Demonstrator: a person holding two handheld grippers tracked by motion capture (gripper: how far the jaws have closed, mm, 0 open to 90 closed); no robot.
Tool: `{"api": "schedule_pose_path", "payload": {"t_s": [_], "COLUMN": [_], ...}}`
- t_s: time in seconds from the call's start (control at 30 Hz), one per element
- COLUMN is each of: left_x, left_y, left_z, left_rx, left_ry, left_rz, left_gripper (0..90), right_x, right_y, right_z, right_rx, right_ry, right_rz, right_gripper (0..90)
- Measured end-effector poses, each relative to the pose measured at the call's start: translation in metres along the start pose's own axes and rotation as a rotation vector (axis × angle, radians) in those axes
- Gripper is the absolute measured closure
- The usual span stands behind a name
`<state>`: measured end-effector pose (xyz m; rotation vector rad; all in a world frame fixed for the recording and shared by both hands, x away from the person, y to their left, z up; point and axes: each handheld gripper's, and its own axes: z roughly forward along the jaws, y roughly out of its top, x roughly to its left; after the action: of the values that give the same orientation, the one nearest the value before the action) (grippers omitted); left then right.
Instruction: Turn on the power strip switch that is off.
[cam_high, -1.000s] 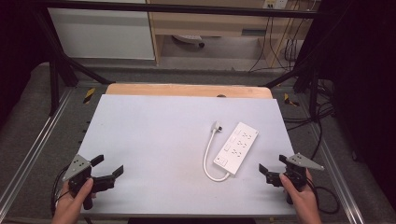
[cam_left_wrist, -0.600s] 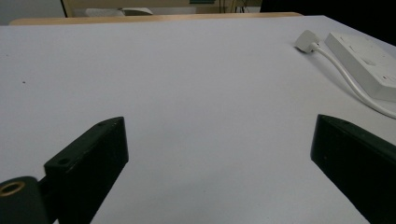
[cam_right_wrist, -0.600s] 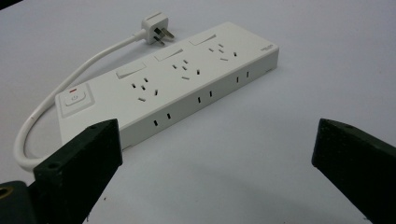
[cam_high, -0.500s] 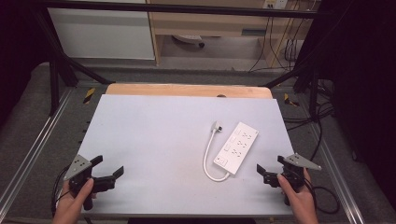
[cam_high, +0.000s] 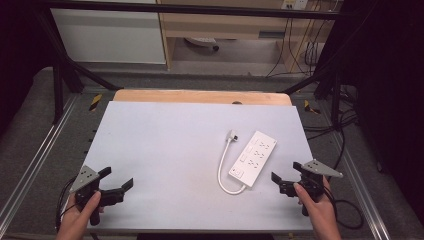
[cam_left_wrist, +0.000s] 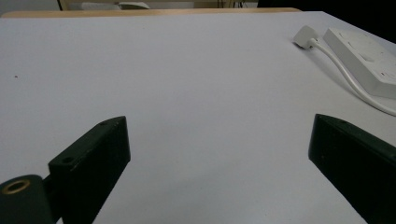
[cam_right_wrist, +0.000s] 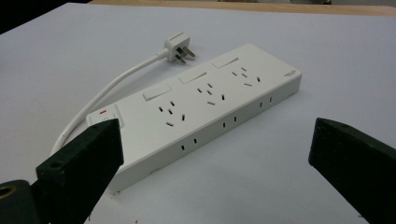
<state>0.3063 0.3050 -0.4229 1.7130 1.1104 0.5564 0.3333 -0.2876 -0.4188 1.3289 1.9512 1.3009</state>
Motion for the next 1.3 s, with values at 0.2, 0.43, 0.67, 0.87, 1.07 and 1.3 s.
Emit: {"api": "schedule_pose_path", "payload": {"t_s": [0.2, 0.43, 0.67, 0.87, 1.07, 1.3], "left_x": [-0.001, -0.001, -0.001, -0.002, -0.002, -0.003], "left_y": [0.0, 0.0, 0.0, 0.0, 0.0, 0.0], "left_z": [0.001, 0.002, 0.002, 0.002, 0.002, 0.003], "left_rx": [0.008, 0.009, 0.011, 0.014, 0.015, 0.015], "left_ry": [-0.004, -0.006, -0.008, -0.009, -0.011, -0.014], "left_rz": [0.008, 0.005, 0.008, 0.009, 0.013, 0.017], "left_gripper": [5.8, 5.7, 5.6, 5.6, 5.6, 5.6], "right_x": [0.002, 0.001, 0.001, 0.003, 0.004, 0.006], "right_y": [0.005, 0.017, 0.03, 0.039, 0.042, 0.048], "right_z": [0.002, -0.001, -0.001, 0.002, 0.003, 0.011], "right_rx": [-0.006, -0.02, -0.029, -0.039, -0.042, -0.044], "right_ry": [0.016, 0.028, 0.029, 0.036, 0.042, 0.048], "right_rz": [-0.007, -0.004, -0.02, -0.029, -0.032, -0.036], "right_gripper": [3.5, 3.1, 3.2, 3.0, 2.9, 2.9]}}
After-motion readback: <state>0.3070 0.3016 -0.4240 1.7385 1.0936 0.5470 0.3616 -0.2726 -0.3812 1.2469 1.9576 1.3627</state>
